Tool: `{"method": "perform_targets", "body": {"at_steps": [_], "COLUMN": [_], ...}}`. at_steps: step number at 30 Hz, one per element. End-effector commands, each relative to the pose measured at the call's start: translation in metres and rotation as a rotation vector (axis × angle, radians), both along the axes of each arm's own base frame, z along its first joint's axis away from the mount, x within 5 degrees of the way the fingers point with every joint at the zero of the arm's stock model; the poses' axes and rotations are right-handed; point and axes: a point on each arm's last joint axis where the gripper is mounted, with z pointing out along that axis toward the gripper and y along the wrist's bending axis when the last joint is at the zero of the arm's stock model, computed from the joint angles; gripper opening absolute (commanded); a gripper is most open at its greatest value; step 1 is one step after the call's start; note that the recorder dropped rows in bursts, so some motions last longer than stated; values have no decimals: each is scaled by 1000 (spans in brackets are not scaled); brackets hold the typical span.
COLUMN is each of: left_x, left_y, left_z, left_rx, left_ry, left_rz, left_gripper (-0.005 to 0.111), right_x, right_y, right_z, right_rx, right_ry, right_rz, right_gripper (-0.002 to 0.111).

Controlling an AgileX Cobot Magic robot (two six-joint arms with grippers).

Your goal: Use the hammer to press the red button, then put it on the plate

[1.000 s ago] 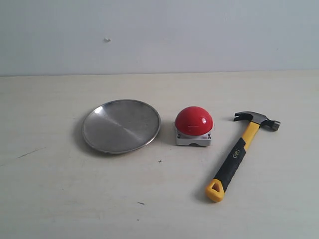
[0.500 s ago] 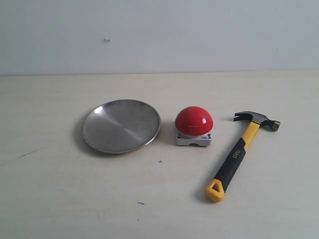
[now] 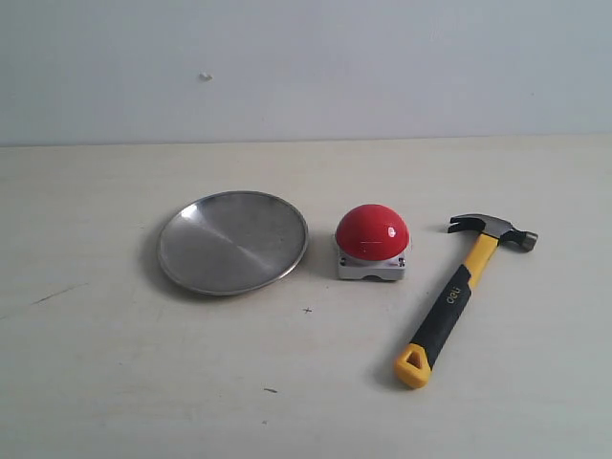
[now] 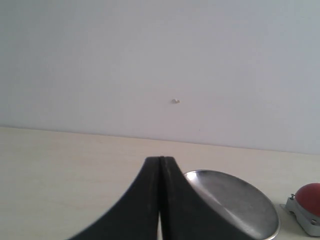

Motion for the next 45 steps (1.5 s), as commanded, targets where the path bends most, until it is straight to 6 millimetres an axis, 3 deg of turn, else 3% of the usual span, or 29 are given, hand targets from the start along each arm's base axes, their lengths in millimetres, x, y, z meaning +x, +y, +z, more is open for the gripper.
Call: {"method": "perform_targets", "body": {"at_steps": [1, 8, 13, 45], "left_x": [0, 0, 0, 0], "left_y": [0, 0, 0, 0], "left_z": [0, 0, 0, 0], "left_rx": [-4, -4, -4, -4], "left_ry": [-3, -3, -3, -3], "left_rz": [0, 0, 0, 0], "left_gripper": [0, 0, 0, 0], "right_x": [-1, 7, -2, -2], "right_y": [0, -4, -1, 0], "right_z": [-2, 2, 1, -4], "right_rx": [22, 129, 103, 114], "right_ry": [4, -46, -48, 12], "right_rz": [-5, -45, -23, -12], "right_gripper": [0, 0, 0, 0]}}
